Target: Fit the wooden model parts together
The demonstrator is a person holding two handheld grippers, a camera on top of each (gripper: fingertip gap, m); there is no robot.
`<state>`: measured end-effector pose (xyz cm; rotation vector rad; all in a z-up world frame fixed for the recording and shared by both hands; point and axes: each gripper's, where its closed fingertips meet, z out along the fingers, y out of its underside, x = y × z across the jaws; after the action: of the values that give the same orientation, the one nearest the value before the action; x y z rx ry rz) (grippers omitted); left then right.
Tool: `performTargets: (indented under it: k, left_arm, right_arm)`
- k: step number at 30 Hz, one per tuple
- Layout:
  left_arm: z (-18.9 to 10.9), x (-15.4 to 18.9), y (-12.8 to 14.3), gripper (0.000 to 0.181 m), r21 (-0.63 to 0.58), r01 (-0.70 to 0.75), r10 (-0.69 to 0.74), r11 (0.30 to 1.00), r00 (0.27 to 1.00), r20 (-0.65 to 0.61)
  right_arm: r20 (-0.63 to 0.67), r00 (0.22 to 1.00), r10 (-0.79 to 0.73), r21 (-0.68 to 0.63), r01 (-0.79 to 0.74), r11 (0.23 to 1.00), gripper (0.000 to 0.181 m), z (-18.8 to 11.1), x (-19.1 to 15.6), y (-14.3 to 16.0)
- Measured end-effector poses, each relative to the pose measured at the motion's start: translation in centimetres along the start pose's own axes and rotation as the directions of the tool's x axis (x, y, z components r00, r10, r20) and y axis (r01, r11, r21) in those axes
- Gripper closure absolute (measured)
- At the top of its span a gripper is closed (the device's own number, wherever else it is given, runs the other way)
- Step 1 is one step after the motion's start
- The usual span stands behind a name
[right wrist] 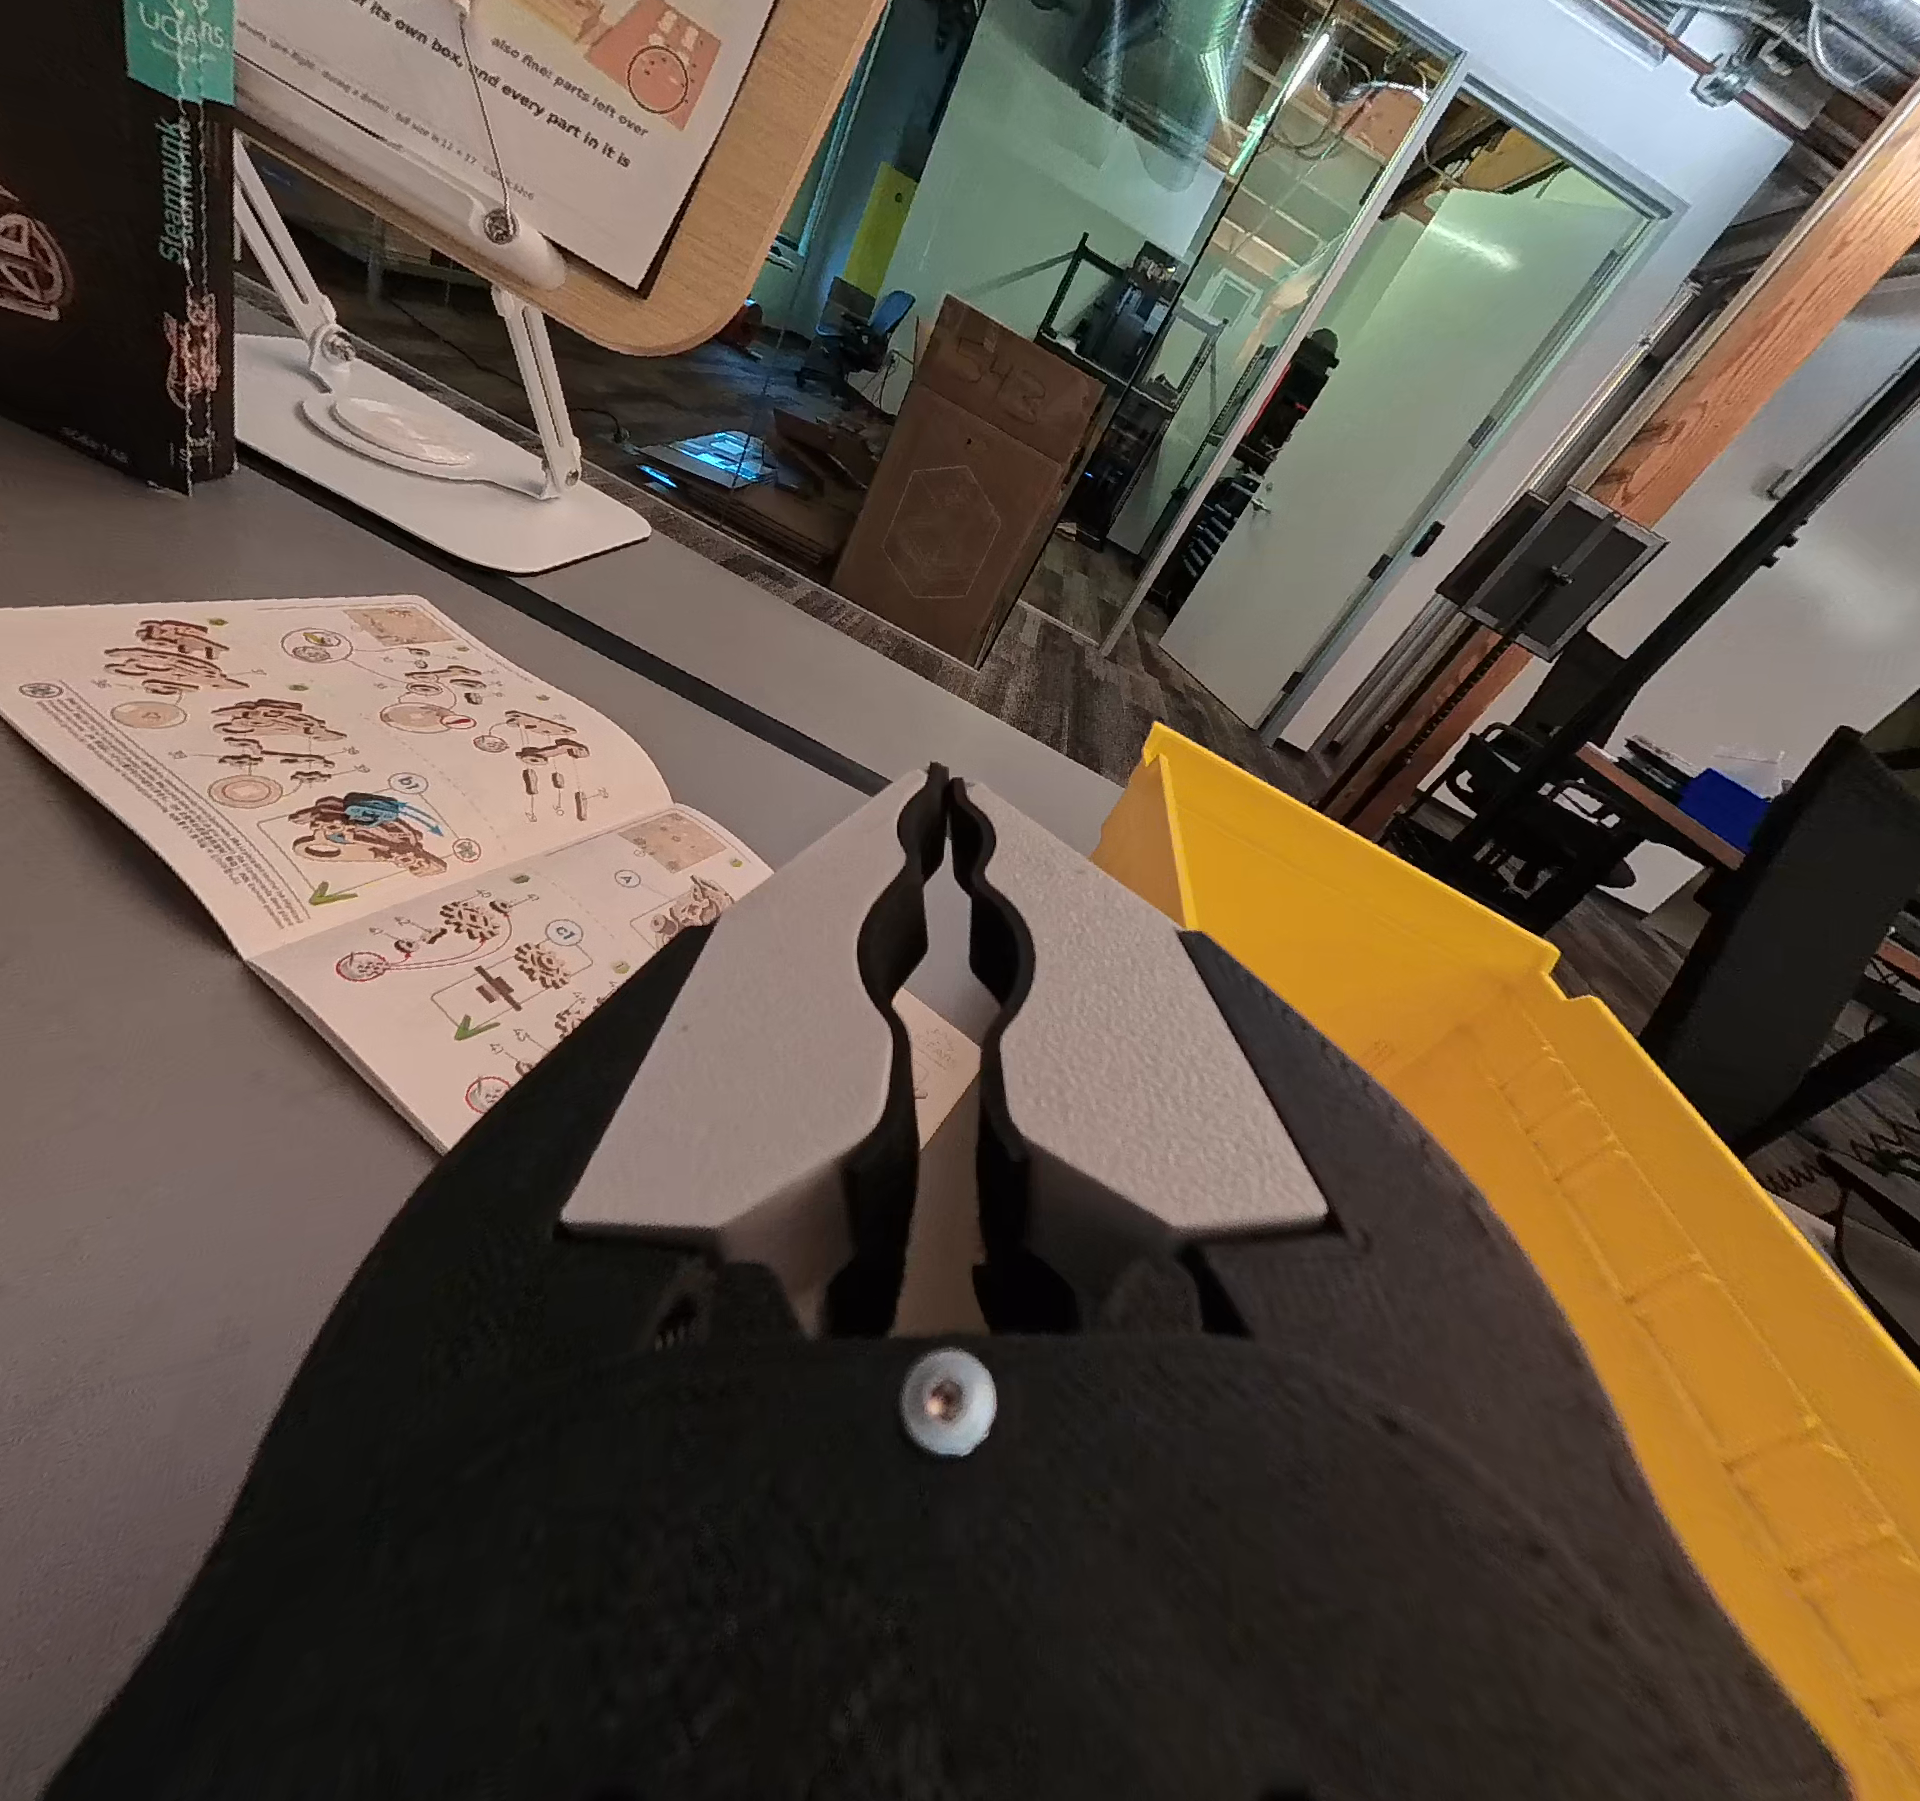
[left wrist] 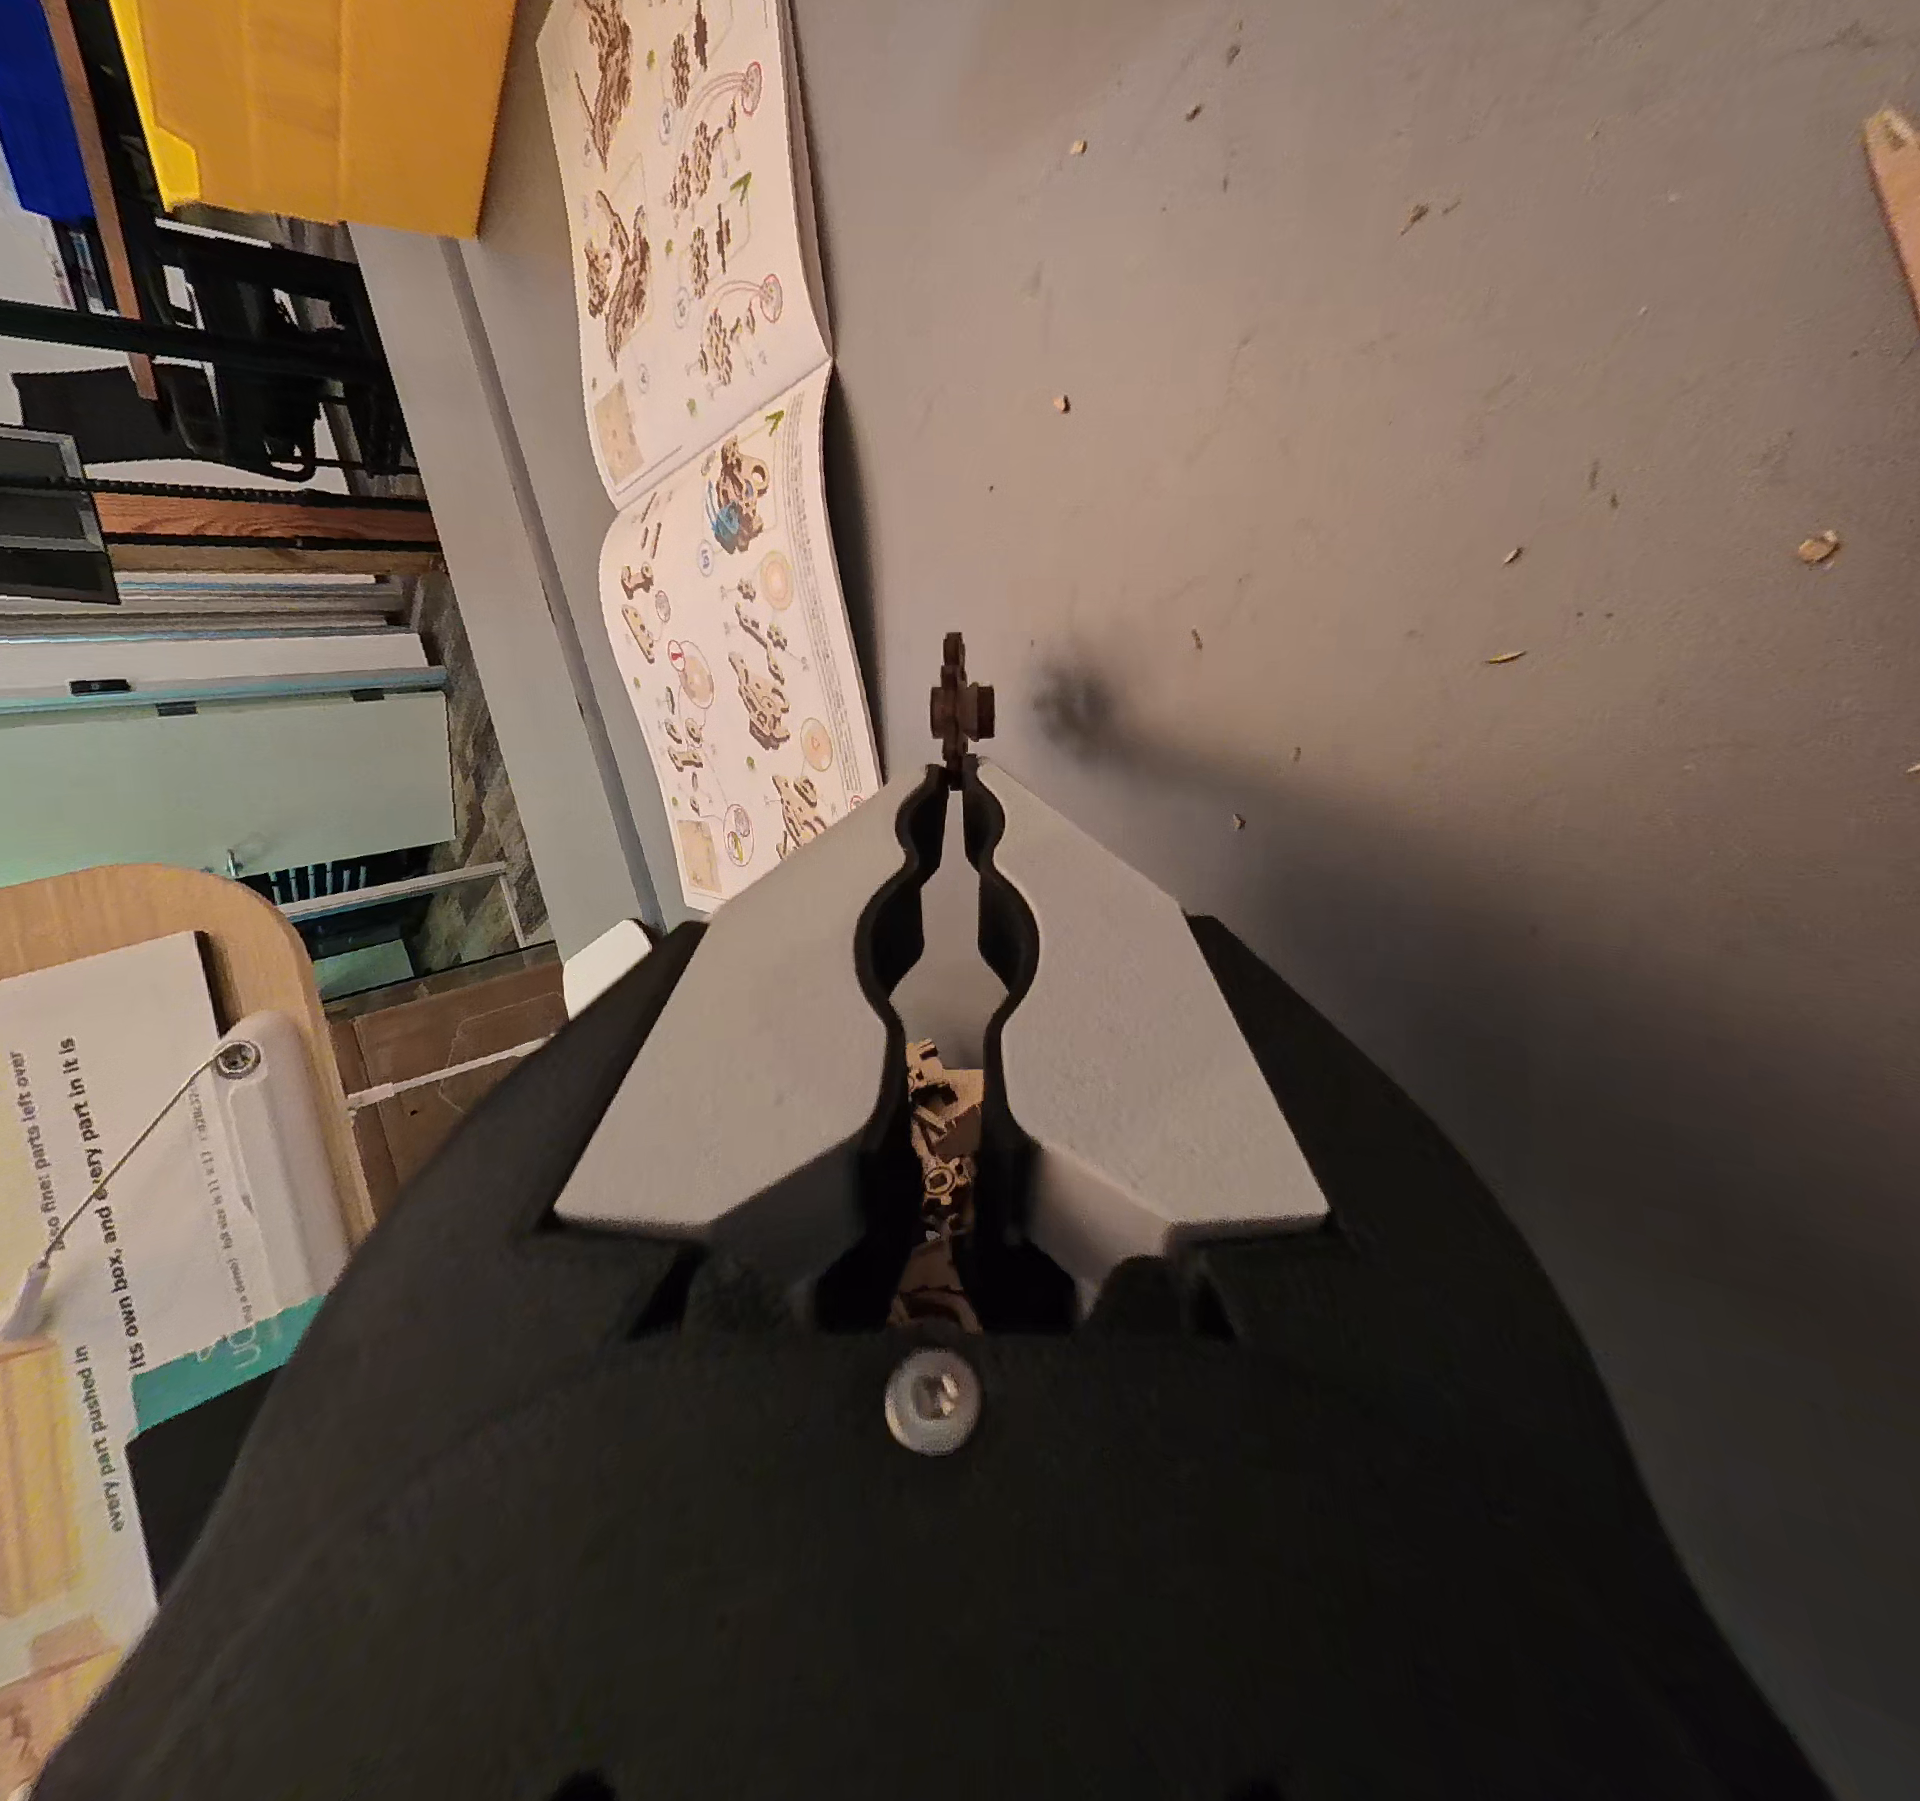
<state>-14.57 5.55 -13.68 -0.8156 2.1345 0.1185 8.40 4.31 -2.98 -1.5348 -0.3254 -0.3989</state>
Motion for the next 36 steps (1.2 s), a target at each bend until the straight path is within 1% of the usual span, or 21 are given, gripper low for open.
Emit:
performTargets:
  k: [10,17,31,36]
  left_arm:
    - [0.2,0.1,0.8,0.18,-0.037,0.005,-0.006,0.999,1.0,-0.006]
    - [0.4,0.4,0.8,0.18,-0.041,0.0,-0.001,0.999,1.0,-0.015]
    - [0.5,0.7,1.0,0.18,-0.048,-0.045,0.045,0.998,0.999,-0.009]
    - [0.3,0.8,1.1,0.181,-0.054,-0.086,0.085,0.995,0.996,-0.011]
  right_arm:
    - [0.004,1.0,0.005,-0.002,-0.005,1.0,0.181,0.1,-0.1,0.1]
    - [0.006,1.0,0.008,-0.004,-0.008,1.0,0.181,0.1,-0.1,0.2]
    - [0.004,1.0,0.012,0.007,-0.012,1.0,0.181,0.0,0.0,-0.1]
    - [0.007,1.0,0.011,0.005,-0.011,1.0,0.181,0.0,-0.1,0.0]
